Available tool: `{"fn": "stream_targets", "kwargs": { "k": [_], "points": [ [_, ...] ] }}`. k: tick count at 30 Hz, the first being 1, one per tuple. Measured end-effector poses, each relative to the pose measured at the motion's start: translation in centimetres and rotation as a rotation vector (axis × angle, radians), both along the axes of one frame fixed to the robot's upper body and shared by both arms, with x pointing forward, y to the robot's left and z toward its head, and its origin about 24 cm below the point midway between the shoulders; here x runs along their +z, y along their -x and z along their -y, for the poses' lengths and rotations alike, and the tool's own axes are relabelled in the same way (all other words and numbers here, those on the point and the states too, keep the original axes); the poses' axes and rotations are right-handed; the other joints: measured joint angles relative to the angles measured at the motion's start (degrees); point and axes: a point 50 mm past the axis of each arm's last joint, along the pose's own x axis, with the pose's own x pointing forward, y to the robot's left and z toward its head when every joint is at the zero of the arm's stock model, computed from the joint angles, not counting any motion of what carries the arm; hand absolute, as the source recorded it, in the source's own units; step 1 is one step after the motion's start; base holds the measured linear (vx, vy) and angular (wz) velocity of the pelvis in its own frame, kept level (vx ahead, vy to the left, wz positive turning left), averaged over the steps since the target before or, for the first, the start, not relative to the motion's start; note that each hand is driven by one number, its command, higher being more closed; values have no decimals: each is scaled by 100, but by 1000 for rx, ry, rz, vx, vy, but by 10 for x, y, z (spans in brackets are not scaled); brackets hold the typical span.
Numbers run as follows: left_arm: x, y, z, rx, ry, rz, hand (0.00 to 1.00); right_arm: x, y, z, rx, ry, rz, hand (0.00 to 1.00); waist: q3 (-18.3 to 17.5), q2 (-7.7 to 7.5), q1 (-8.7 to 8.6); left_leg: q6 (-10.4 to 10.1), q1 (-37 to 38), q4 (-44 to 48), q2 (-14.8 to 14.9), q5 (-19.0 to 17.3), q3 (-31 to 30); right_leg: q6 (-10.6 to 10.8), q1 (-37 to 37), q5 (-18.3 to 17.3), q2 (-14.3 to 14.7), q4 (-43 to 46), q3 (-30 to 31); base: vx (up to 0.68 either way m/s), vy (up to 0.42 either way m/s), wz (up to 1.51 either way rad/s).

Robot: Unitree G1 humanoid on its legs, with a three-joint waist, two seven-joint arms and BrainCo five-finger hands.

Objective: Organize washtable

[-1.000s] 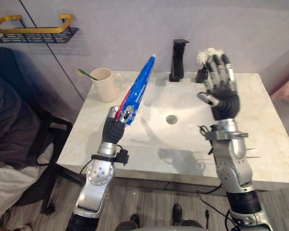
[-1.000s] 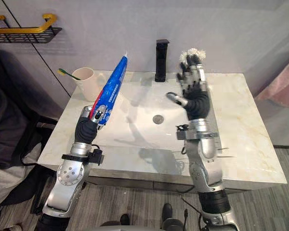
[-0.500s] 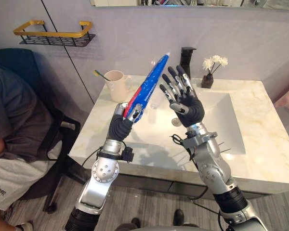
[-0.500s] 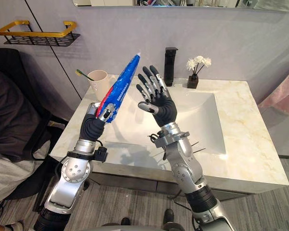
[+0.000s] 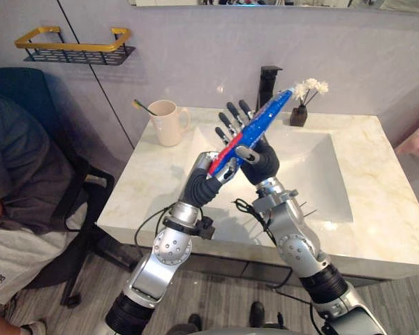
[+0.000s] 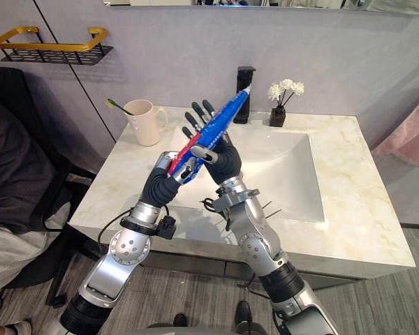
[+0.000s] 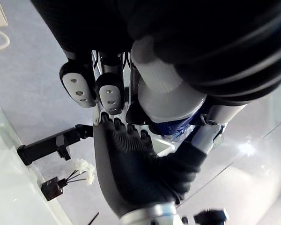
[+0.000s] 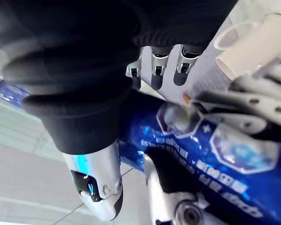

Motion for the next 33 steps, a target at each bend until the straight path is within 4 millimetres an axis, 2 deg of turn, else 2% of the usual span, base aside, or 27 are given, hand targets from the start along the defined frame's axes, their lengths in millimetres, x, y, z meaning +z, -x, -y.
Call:
{"fn": "stream_targets", "kwargs": {
  "k": [7, 16, 17, 23, 29, 33],
  "points": [
    [-5, -3, 5, -7, 1, -25, 100, -2, -2, 1, -3, -24, -31, 100, -57, -67, -10, 2, 4, 0, -2, 1, 2, 3, 0, 4, -1, 0, 13, 0, 0, 0],
    [-14, -3, 5, 0, 17, -62, 100, -2, -1, -1, 7, -26, -31, 100, -64, -73, -2, 2, 33, -11, 1, 2, 0, 3, 6, 5, 7, 0, 52, 0, 0, -1],
    [-16, -1, 5, 3, 27, -74, 0, -2, -1, -3, 16, -28, -32, 100, -64, -73, -9, 2, 41, -16, 2, 2, 5, 3, 6, 5, 10, 0, 68, 0, 0, -6],
    [-32, 7, -2, 23, 77, -160, 0, -2, 0, -5, 33, -20, -21, 100, -64, -74, -3, 2, 50, -23, 4, 2, 7, 4, 14, 5, 12, 0, 75, 0, 0, -1],
    [-49, 14, -13, 73, 97, -245, 0, 5, -4, 5, -32, -56, 3, 100, -74, -91, 7, -2, 61, -59, 5, 27, 5, 5, 16, 3, 12, 0, 62, 0, 0, 1],
    [-62, 13, -48, 238, 118, -299, 0, 26, -4, 34, -146, -138, 93, 100, -72, -95, 1, -5, 82, -163, 6, 99, 11, 6, 15, 2, 6, 0, -1, -3, -2, 7]
  ]
}}
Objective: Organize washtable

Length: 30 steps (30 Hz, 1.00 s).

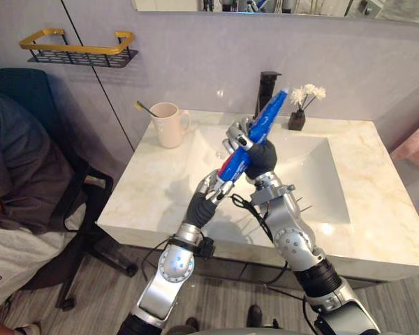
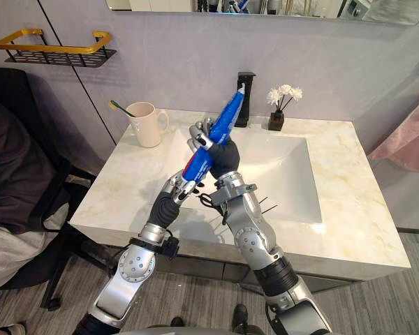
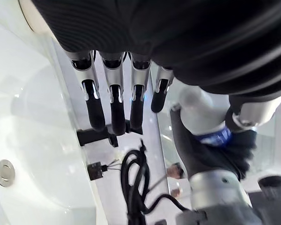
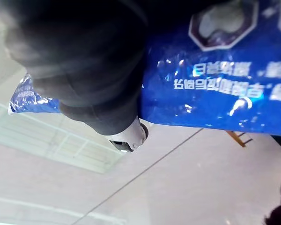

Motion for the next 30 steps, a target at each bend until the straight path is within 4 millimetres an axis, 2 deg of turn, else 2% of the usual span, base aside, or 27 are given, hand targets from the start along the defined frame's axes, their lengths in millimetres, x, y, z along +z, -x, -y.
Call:
{"fn": "stream_targets", "kwargs": {
  "k": [3, 5, 8, 10, 11, 14, 16, 21, 24, 30],
  "points": [
    [0, 2, -24, 119, 27, 1, 0, 6, 3, 20, -82, -14, 45, 100, 0, -3, 16, 0, 1, 0, 0, 0, -9, 0, 11, 0, -4, 0, -16, -2, 0, 1],
    [7, 6, -36, 174, 45, 27, 0, 2, 5, 27, -119, -9, 34, 100, -1, -22, 25, 0, -4, 1, 1, 0, -12, 0, 11, -1, -6, 0, -24, -5, 1, 3],
    [16, 14, -57, 293, 105, 73, 0, -13, 12, 48, -207, -15, -13, 100, 4, -42, 133, 0, -27, -6, 1, -1, -30, 14, 8, -14, -17, -1, -49, -7, 0, 4],
    [13, 21, -74, 394, 142, 67, 0, -18, 14, 57, -251, -6, -28, 100, 5, -45, 143, -1, -46, -36, 0, -2, -52, 22, 8, -24, -19, -1, -68, -15, -1, 6],
    [7, 30, -92, 502, 164, 48, 0, -22, 16, 66, -294, 4, -40, 100, 7, -53, 145, -2, -74, -42, 0, -3, -82, 22, 7, -48, -19, -1, -96, -9, -1, 9],
    [-6, 46, -116, 647, 187, 2, 0, -27, 19, 79, -360, 15, -56, 100, 6, -60, 179, -3, -119, -41, 0, -3, -130, 22, -1, -71, -22, -1, -167, 13, -2, 13],
    [-27, 56, -132, 743, 229, -79, 0, -32, 23, 91, -425, 27, -77, 100, 5, -63, 303, -4, -142, -49, 3, -3, -184, 30, 0, -106, -42, -1, -228, 32, 5, 13],
    [-74, 84, -151, 909, 365, -269, 0, -35, 25, 97, -493, 48, -83, 100, 1, -74, 326, -9, -226, -44, 0, 4, -402, 68, -2, -150, -69, 1, -438, 54, -1, 22],
    [-99, 94, -149, 943, 391, -382, 0, -35, 26, 99, -512, 72, -88, 100, 1, -75, 443, -9, -241, -39, -7, 4, -457, 72, -1, -154, -99, 2, -513, 60, 5, 12],
    [-152, 121, -138, 951, 410, -677, 0, -37, 25, 98, -546, 110, -102, 100, 1, -127, 460, 32, -330, -38, -107, 31, -643, 89, 7, -164, -198, 2, -692, 18, 21, 16]
  ]
}}
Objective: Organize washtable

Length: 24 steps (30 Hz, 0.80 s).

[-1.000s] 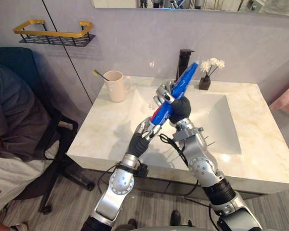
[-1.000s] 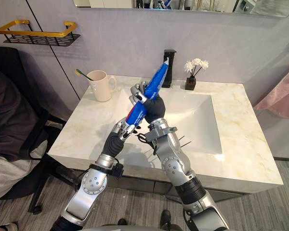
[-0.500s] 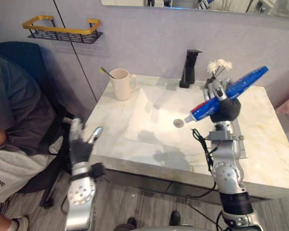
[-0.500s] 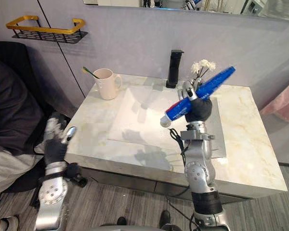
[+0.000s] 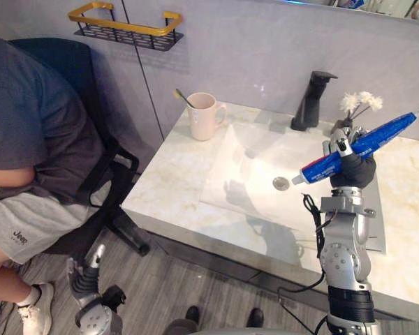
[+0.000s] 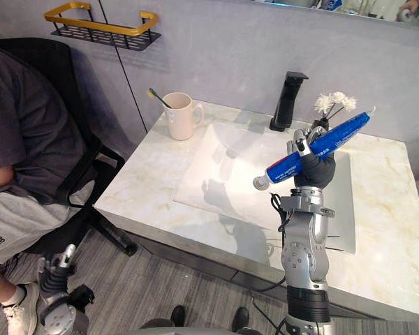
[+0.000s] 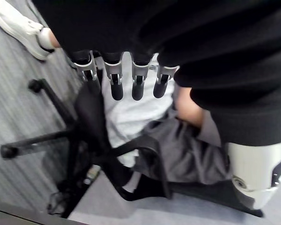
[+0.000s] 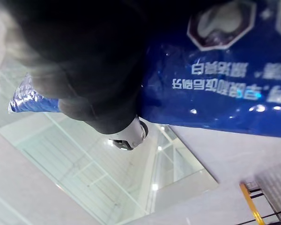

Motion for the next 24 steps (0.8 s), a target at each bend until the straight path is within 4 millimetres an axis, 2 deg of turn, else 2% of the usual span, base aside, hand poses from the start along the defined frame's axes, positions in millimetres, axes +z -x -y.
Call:
{"fn": "stream_targets", "kwargs": {
  "k": [5, 8, 11, 14, 16, 17, 19, 24],
  "points": [
    [-31, 21, 15, -71, 66, -191, 0, 0, -1, -3, -28, 49, -13, 100, 4, -144, 17, 2, -13, 2, -11, 2, -32, 22, 8, -16, -16, -1, -43, -7, 10, 4],
    [-38, 22, 21, -118, 85, -235, 0, 3, -4, -4, -49, 78, -14, 100, 3, -174, 15, -4, -45, 2, -13, 6, -81, 24, 5, -17, -19, -1, -108, -11, 0, 9],
    [-41, 19, 26, -174, 85, -258, 0, 13, -19, -7, -61, 122, -6, 100, 4, -183, 48, -16, -62, 3, -13, 13, -90, 24, -4, -17, -19, -1, -121, -4, 1, 1],
    [-45, 13, 29, -276, 62, -294, 0, 38, -38, -12, -78, 223, 37, 100, 27, -220, 156, -38, -111, 11, 2, 28, -151, 21, -26, -14, -1, -1, -162, -9, -9, 7],
    [-45, 12, 29, -313, 43, -308, 0, 68, -50, -20, -75, 301, 120, 100, 89, -290, 240, -50, -150, 28, 21, 37, -178, 20, -49, -14, 24, -2, -167, 19, -15, 5],
    [-44, 11, 29, -322, 38, -310, 0, 74, -52, -22, -82, 317, 137, 100, 97, -312, 282, -50, -176, 34, 26, 37, -191, 19, -70, -13, 29, -2, -168, 10, -13, 4],
    [-44, 11, 29, -332, 33, -313, 0, 100, -59, -28, -95, 366, 206, 100, 165, -398, 341, -53, -264, 44, 22, 89, -252, 16, -124, -11, 29, -2, -207, 17, -7, 13],
    [-47, 15, 25, -361, 23, -348, 0, 136, -71, -34, -168, 481, 264, 100, 303, -498, 531, -55, -381, 46, 6, 121, -414, 16, -155, -11, 22, -2, -331, 20, 1, 17]
  ]
}}
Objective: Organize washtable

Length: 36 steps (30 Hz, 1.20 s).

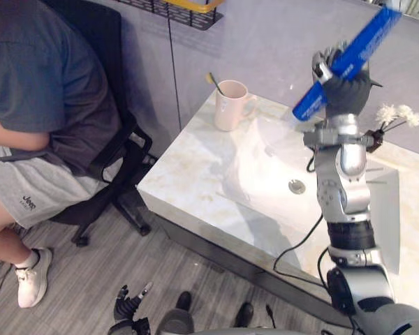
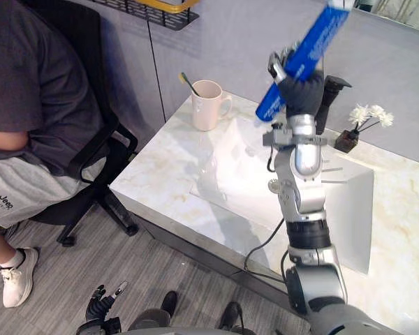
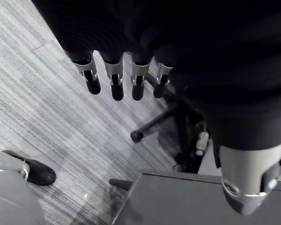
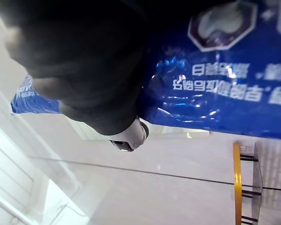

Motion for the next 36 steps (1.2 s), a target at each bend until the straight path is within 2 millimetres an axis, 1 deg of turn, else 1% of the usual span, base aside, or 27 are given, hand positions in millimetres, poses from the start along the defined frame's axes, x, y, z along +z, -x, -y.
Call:
{"fn": "stream_targets", "kwargs": {
  "k": [2, 4, 5, 6, 7, 9, 10, 12, 16, 21, 23, 25, 28, 36],
  "points": [
    [1, -3, -1, -17, 1, 5, 0, 19, -2, -2, -34, 23, 47, 100, 87, -31, 105, -6, -107, 0, -4, 43, -58, 0, -76, 0, -2, 0, -62, 4, 2, 15],
    [2, -6, -1, -36, -1, 10, 0, 30, -6, -1, -70, 27, 61, 100, 175, -40, 144, -19, -164, -13, -7, 82, -176, 0, -79, 0, 3, -1, -172, -8, -8, 27],
    [2, -8, -2, -42, -5, 14, 0, 35, -9, 0, -100, 26, 65, 100, 199, -52, 223, -29, -212, -19, -3, 98, -205, 0, -117, 0, 8, -1, -200, -8, -5, 20],
    [3, -10, -2, -46, -6, 19, 0, 38, -9, 1, -111, 22, 70, 100, 204, -58, 259, -32, -251, -20, -3, 112, -221, 0, -153, 0, 9, -1, -218, -1, -4, 19],
    [4, -14, -2, -51, -12, 34, 0, 45, -9, 0, -143, 24, 89, 100, 270, -53, 274, -44, -313, -22, -8, 148, -296, 0, -176, 0, 8, 0, -290, 0, -5, 20],
    [5, -16, -4, -58, -20, 38, 0, 51, -11, 0, -185, 27, 100, 100, 357, -66, 318, -52, -335, -42, -2, 173, -332, 0, -187, 0, 16, -1, -312, -3, -3, 14],
    [5, -16, -3, -65, -21, 36, 0, 52, -12, 1, -219, 24, 99, 100, 376, -64, 399, -51, -352, -41, -4, 175, -350, 0, -194, 0, 15, -1, -328, 1, 2, 6],
    [5, -18, -2, -83, -26, 35, 0, 55, -14, 2, -254, 19, 100, 100, 381, -66, 425, -54, -427, -42, -9, 202, -400, 0, -242, 0, 14, -1, -380, 13, 5, 14],
    [7, -22, -2, -96, -34, 47, 0, 69, -17, 2, -315, 9, 116, 100, 574, -57, 421, -87, -519, -48, -3, 261, -513, -1, -278, 0, 30, -1, -489, -2, 3, 14],
    [8, -24, -2, -117, -41, 54, 0, 79, -20, 10, -370, -8, 104, 100, 639, -36, 455, -103, -667, -50, -4, 305, -608, -1, -385, 0, 36, -1, -589, 9, 8, 8],
    [8, -25, 0, -122, -40, 58, 0, 80, -22, 14, -389, -18, 95, 100, 679, -9, 509, -103, -671, -50, -4, 305, -610, -1, -389, 0, 37, -1, -596, 0, 0, 0],
    [9, -30, 2, -137, -39, 71, 0, 84, -20, 21, -420, -24, 105, 100, 756, 27, 571, -110, -695, -49, -5, 314, -636, -1, -398, 0, 37, -1, -618, 30, 15, 5],
    [10, -34, 3, -142, -39, 81, 0, 93, -20, 20, -420, -31, 116, 100, 814, 49, 556, -124, -783, -51, -5, 340, -659, -1, -479, 1, 39, 0, -634, 23, 11, 3],
    [10, -34, 4, -150, -41, 81, 0, 89, -28, 31, -462, -33, 55, 100, 929, 112, 571, -154, -920, -56, -12, 386, -761, -1, -575, 0, 40, -1, -753, 35, 12, 6]
  ]
}}
